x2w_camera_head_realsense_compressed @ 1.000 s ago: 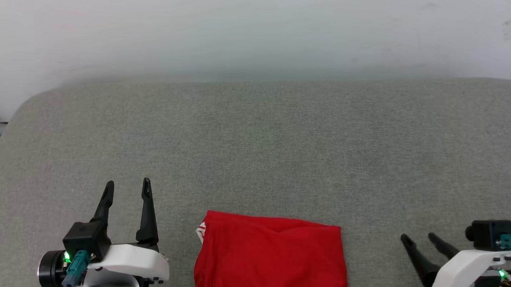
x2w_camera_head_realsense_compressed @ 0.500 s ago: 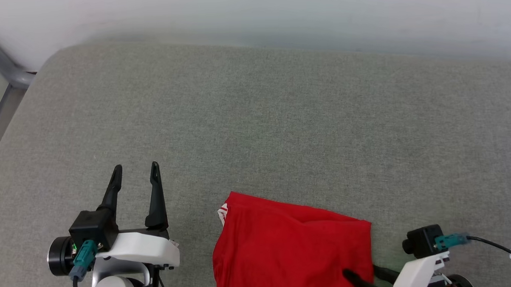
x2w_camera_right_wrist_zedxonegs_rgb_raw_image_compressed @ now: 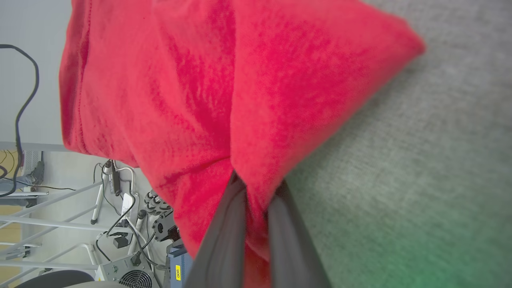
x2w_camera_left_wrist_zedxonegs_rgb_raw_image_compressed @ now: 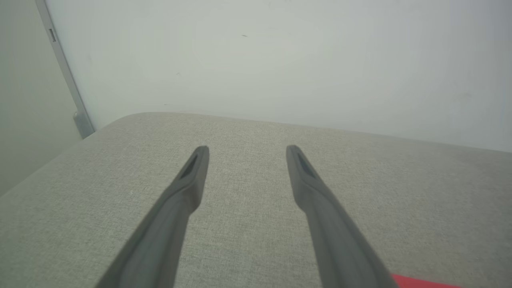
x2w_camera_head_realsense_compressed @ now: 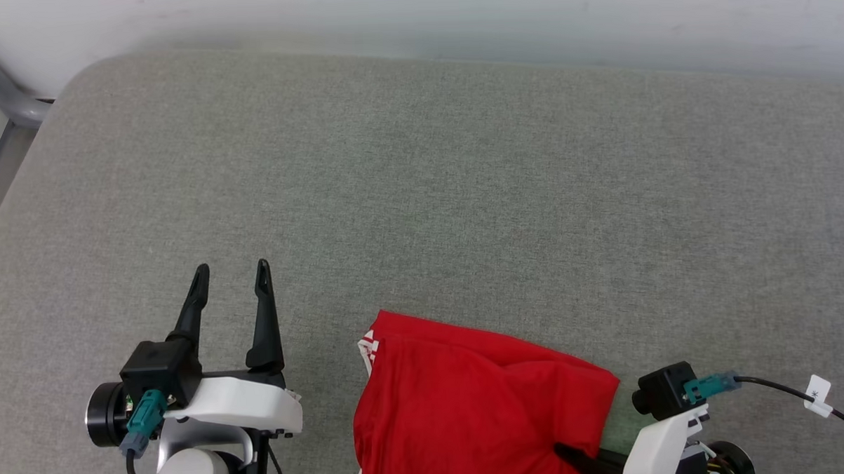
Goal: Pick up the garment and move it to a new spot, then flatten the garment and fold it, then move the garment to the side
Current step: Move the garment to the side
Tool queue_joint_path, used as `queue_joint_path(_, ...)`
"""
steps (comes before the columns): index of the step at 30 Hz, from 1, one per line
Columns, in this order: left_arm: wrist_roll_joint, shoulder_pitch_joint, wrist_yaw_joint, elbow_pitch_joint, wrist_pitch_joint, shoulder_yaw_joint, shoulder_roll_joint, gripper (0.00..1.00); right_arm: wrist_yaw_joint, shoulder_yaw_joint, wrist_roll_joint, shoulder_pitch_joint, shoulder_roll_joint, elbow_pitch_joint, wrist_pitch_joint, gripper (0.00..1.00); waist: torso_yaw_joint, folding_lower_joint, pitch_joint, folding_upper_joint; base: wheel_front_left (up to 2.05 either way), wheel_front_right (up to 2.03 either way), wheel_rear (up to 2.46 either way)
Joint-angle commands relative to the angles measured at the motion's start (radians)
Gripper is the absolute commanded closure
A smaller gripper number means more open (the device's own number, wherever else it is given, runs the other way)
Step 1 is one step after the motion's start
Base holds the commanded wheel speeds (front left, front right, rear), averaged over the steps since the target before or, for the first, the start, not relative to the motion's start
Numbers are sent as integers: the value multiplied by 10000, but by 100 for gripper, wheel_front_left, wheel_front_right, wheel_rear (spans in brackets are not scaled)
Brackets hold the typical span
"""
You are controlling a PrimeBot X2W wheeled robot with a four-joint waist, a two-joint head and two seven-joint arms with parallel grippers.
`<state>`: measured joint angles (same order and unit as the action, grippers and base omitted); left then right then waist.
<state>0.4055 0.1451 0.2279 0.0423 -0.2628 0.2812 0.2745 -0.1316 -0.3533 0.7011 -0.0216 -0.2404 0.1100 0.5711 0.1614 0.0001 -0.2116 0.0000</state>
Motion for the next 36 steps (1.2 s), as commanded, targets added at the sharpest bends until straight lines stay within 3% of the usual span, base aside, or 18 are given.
queue_joint_path(1,-90,13,-59,57,-22,-80,-56,0,19,-40,-106,-45,-137,117,-47,100,-65,-1,78,0,0,0,0)
queue_joint_path(7,-184,-129,-186,152,-22,-168,-113,0,19,102,-218,-164,-318,-137,-251,100,-329,-1,367,0,0,0,0)
queue_joint_path(20,-283,-448,-211,-426,-20,-554,113,0,19,645,-1082,-829,-1430,-334,341,100,-2999,-1,-43,0,0,0,0)
queue_joint_path(30,-806,288,-233,-1231,484,-431,719,0,17,812,-1188,-2889,-2117,919,-35,100,-5143,-1,-1423,0,0,0,0)
queue_joint_path(36,-1249,1119,-362,-1748,972,-144,1058,0,17,1034,-1143,-4455,-2625,2181,-570,100,-5654,-1,-2407,0,0,0,0)
